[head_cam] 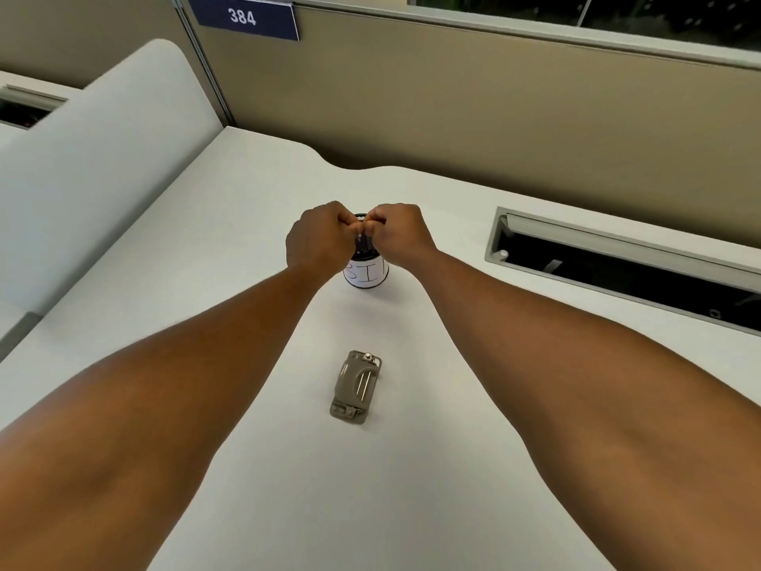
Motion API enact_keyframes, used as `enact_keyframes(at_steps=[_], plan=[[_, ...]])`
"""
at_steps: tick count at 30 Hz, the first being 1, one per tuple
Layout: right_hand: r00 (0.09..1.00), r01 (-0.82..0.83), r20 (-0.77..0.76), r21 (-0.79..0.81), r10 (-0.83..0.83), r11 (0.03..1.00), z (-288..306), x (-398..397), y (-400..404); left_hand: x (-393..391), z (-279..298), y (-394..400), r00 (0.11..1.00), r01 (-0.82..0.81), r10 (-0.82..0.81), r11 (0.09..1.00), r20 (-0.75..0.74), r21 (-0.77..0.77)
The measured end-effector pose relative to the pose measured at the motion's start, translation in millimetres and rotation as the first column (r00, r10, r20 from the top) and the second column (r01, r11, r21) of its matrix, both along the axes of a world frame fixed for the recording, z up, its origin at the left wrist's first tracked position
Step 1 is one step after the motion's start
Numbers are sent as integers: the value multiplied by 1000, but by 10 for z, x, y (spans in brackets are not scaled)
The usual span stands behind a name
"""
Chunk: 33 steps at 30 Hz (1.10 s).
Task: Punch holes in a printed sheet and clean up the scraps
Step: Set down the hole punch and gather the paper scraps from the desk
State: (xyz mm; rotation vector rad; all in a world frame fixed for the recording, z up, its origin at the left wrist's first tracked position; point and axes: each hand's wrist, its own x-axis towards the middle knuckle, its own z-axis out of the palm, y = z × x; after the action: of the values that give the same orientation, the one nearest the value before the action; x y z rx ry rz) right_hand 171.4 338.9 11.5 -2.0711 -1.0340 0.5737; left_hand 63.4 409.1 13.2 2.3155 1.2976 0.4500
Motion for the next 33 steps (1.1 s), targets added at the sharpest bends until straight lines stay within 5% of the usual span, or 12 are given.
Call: enact_keyframes(at_steps=[9, 33], plan=[[992, 44, 121, -80, -34, 996, -44, 23, 31, 12, -62, 78, 999, -25, 22, 998, -50, -57], [993, -21, 112, -7, 21, 1000, 67, -111, -130, -48, -6, -89, 999, -38, 39, 999, -14, 30]])
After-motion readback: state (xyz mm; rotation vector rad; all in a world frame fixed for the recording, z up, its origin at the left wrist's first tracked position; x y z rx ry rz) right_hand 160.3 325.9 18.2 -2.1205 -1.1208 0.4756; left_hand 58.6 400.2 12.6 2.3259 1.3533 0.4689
